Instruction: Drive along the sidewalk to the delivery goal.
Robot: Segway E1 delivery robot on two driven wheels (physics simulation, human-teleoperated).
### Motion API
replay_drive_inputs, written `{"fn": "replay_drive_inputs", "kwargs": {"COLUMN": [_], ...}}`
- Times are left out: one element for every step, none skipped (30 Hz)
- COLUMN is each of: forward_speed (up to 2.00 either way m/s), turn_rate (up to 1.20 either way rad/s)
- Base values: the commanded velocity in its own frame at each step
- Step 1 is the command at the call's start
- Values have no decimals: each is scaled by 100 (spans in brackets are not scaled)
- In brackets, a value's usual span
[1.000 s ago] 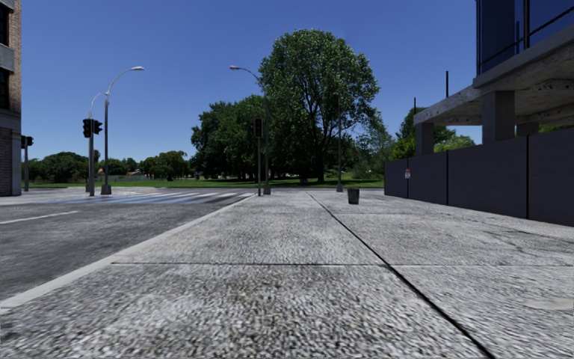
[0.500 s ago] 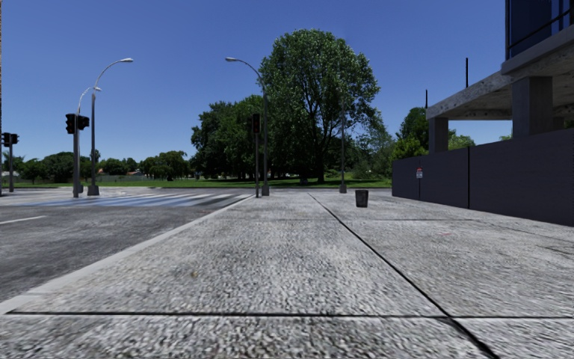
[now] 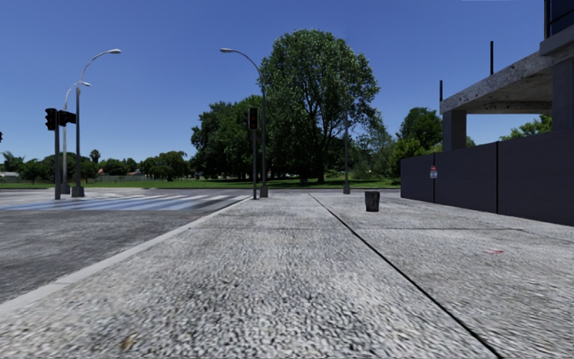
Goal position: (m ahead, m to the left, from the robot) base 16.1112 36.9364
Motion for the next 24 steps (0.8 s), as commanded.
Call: {"fn": "replay_drive_inputs", "kwargs": {"forward_speed": [200,200,200,200,200,200,200,200,200,200,200,200,200,200,200,200,200,200,200,200,200,200,200,200], "turn_rate": [0,0,0,0,0,0,0,0,0,0,0,0,0,0,0,0,0,0,0,0,0,0,0,0]}}
